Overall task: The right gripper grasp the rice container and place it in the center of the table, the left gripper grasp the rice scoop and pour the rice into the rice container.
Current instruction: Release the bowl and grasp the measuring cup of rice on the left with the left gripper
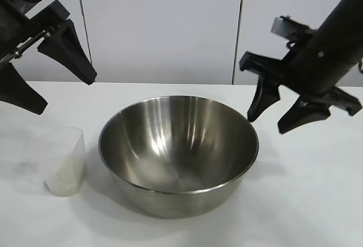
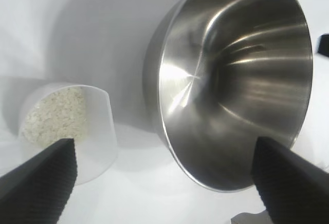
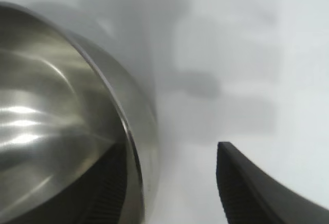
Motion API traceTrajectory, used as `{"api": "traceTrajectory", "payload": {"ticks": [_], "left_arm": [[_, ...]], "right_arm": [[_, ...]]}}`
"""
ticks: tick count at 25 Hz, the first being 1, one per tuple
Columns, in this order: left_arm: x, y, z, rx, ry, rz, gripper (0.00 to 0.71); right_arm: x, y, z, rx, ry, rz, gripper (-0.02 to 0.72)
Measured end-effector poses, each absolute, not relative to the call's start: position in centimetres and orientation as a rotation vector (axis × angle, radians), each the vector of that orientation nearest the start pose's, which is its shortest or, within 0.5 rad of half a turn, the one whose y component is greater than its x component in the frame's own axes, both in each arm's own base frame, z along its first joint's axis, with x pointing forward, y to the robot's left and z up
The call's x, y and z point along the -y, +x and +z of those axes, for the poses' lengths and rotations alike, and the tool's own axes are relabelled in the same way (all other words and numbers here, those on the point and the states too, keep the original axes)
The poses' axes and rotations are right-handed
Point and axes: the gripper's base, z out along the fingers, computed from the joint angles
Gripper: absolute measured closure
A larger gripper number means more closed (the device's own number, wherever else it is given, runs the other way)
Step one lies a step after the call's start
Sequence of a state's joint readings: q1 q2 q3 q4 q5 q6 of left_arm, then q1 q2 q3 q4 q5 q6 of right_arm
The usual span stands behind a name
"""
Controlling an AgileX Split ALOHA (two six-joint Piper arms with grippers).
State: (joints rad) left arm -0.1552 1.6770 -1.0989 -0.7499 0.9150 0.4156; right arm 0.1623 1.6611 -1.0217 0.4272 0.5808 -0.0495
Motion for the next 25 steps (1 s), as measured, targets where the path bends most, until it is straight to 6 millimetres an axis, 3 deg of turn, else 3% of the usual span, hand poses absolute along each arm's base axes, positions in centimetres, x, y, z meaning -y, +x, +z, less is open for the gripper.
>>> {"api": "traceTrajectory", "payload": {"ticks": [7, 15, 19, 25], "left_arm": [[9.9, 31.2, 22.8, -2.770, 0.207, -0.864, 0.047], [9.9, 31.2, 22.8, -2.770, 0.207, -0.864, 0.047], [9.9, 31.2, 22.8, -2.770, 0.207, -0.864, 0.047], [9.9, 31.2, 22.8, -2.770, 0.207, -0.864, 0.047]], "right_arm": [[-0.5, 30.8, 27.7, -2.416, 0.231, 0.295, 0.345], [6.9, 25.7, 33.7, -2.210, 0.280, -0.081, 0.345], [7.3, 22.2, 36.6, -2.131, 0.303, -0.149, 0.345], [4.0, 14.3, 40.7, -2.032, 0.249, -0.144, 0.345]]}}
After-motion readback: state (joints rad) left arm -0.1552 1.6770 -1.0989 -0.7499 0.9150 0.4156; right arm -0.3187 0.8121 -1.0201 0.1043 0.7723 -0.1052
